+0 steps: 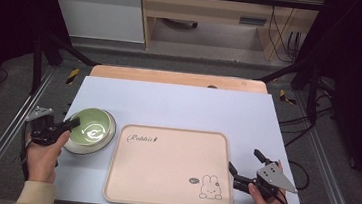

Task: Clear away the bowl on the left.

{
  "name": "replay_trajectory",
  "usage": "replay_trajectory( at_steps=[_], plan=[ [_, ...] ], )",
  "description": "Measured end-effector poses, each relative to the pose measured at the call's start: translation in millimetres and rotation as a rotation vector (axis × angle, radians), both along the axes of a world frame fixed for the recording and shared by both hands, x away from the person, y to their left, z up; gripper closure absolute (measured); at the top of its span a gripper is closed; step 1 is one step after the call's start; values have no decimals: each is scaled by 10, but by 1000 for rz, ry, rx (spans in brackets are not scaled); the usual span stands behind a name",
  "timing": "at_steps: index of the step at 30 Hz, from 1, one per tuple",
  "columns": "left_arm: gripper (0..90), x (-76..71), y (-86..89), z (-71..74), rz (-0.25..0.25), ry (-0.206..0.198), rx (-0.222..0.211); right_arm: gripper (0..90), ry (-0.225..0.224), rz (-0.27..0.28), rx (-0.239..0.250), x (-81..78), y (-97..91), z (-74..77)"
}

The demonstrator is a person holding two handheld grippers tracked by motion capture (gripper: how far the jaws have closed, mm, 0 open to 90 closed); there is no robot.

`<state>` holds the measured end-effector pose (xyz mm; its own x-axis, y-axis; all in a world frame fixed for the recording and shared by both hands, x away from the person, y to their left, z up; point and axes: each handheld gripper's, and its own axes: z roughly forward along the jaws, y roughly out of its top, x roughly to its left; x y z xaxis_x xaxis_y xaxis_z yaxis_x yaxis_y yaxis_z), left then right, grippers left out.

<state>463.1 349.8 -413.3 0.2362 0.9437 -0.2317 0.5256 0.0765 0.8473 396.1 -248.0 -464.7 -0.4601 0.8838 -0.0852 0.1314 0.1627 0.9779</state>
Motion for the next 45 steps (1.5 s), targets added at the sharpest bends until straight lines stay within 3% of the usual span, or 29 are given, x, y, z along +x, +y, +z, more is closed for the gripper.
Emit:
replay_trajectory(
  at_steps=[16, 19, 40, 45],
  plan=[
    [826, -12, -498, 18, -131, -2, 56, 53, 1, -2, 1, 1, -5, -2],
    [825, -10, -634, -13, -161, 5, 87, 53, 2, -1, 2, 0, -4, 0],
    [825, -11, -820, -129, -212, 24, 97, 53, 2, 3, 0, 4, -3, -4],
    [824, -20, -896, -166, -237, 31, 78, 53, 4, 7, -4, 5, 2, -9]
  ],
)
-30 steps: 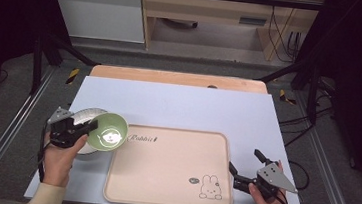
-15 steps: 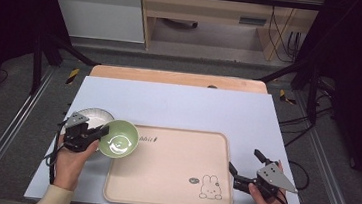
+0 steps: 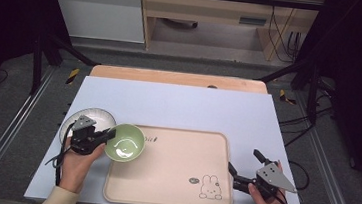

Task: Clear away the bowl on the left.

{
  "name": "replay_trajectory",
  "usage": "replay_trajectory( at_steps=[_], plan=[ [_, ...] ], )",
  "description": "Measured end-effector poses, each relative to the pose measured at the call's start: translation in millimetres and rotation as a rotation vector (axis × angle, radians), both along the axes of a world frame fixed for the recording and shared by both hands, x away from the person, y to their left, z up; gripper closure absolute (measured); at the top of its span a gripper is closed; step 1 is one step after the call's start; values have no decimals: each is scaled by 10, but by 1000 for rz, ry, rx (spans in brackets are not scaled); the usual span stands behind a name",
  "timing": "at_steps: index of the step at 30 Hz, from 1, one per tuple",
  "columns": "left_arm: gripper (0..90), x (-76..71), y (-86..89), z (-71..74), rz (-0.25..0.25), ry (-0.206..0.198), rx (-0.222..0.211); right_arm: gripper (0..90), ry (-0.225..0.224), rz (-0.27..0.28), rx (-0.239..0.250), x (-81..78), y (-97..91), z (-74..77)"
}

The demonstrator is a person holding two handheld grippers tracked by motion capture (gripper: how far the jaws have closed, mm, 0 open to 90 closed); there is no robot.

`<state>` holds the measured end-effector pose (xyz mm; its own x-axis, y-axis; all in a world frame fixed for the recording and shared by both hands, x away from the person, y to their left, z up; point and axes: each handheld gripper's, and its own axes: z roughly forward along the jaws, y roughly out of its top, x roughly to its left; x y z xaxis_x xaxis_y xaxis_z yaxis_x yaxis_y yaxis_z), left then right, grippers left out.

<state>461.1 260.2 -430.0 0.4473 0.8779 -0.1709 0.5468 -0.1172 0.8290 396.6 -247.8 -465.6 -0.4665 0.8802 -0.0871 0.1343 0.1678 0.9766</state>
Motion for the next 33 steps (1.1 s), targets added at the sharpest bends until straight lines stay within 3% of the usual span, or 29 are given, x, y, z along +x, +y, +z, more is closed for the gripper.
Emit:
replay_trajectory(
  at_steps=[19, 28, 33],
  plan=[
    [824, -33, -246, -54, -66, 9, 1, 54, 7, -2, 5, 3, 1, -8],
    [824, -93, -548, -76, -140, 21, -7, 54, 6, 2, 2, 2, 1, -7],
    [823, -96, -640, -94, -157, 25, -3, 54, 7, 3, -2, 5, 1, -8]
  ],
)
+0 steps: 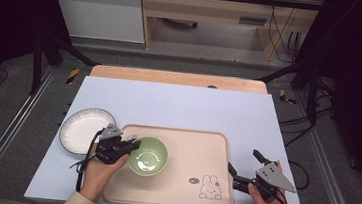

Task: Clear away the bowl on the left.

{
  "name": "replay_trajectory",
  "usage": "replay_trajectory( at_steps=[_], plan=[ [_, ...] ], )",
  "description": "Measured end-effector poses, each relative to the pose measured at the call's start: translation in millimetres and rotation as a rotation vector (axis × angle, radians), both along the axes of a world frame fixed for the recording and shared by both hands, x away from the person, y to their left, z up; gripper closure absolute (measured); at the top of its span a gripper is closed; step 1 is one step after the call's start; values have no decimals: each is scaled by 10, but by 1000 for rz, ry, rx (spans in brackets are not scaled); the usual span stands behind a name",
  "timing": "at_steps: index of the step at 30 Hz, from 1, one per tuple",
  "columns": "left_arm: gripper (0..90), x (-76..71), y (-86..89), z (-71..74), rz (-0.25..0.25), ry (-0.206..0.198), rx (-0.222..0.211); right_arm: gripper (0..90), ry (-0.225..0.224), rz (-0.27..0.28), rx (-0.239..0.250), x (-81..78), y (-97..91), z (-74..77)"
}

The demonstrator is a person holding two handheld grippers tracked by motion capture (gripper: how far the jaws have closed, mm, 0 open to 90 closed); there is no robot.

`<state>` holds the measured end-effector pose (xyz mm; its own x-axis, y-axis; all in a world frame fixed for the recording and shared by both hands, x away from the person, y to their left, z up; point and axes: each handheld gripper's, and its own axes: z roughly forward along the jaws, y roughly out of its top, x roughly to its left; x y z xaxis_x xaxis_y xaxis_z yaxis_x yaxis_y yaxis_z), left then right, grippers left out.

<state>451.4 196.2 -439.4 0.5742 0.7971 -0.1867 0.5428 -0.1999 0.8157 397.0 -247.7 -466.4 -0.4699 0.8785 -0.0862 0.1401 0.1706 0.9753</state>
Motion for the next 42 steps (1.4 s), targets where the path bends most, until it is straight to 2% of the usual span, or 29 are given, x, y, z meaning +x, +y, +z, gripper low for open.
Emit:
replay_trajectory(
  at_steps=[7, 17, 19, 32, 42],
  plan=[
    [824, -25, -188, -26, -44, 6, 9, 54, 1, 3, -1, 1, 5, -2],
    [823, -43, -319, -58, -69, 16, 3, 54, 3, 1, 1, 1, -2, 0],
    [823, -57, -372, -77, -83, 17, 14, 54, 2, 2, -2, 3, 0, -1],
    [824, -71, -417, -75, -91, 18, 14, 54, 4, 4, -3, 0, 3, 1],
    [825, -51, -393, -92, -91, 43, 6, 54, 7, 6, -4, 1, 7, -1]
  ],
)
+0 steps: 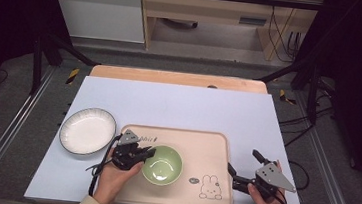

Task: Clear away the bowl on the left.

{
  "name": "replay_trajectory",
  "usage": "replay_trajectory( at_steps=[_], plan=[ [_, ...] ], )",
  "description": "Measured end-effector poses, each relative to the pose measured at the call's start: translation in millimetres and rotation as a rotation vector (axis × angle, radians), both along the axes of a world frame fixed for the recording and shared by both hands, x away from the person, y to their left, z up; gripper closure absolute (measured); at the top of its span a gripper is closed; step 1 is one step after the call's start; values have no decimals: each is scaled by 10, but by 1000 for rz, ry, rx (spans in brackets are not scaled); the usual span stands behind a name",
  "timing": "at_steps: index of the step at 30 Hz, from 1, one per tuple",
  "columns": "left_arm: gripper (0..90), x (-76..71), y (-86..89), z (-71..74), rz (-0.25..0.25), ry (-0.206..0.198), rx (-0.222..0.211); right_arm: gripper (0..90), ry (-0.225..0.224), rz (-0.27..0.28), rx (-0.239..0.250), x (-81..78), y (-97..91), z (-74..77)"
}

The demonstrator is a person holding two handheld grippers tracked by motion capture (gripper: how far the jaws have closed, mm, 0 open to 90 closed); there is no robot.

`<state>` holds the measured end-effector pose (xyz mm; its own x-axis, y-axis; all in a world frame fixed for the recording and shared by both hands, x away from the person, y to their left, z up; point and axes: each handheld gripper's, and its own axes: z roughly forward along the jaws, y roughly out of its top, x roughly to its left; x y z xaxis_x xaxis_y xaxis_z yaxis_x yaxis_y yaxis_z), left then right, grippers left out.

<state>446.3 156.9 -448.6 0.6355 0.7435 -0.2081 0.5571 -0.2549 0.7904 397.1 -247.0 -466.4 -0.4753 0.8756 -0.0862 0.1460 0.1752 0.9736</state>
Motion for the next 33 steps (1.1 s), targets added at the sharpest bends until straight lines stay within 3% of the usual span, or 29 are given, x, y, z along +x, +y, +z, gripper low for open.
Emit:
replay_trajectory(
  at_steps=[20, 33],
  plan=[
    [829, 34, 53, -49, 0, 40, -11, 54, -1, 2, -4, -1, 5, -1],
    [826, 36, 59, -60, -5, 36, -17, 54, 1, 4, -4, 2, 10, -5]
  ],
)
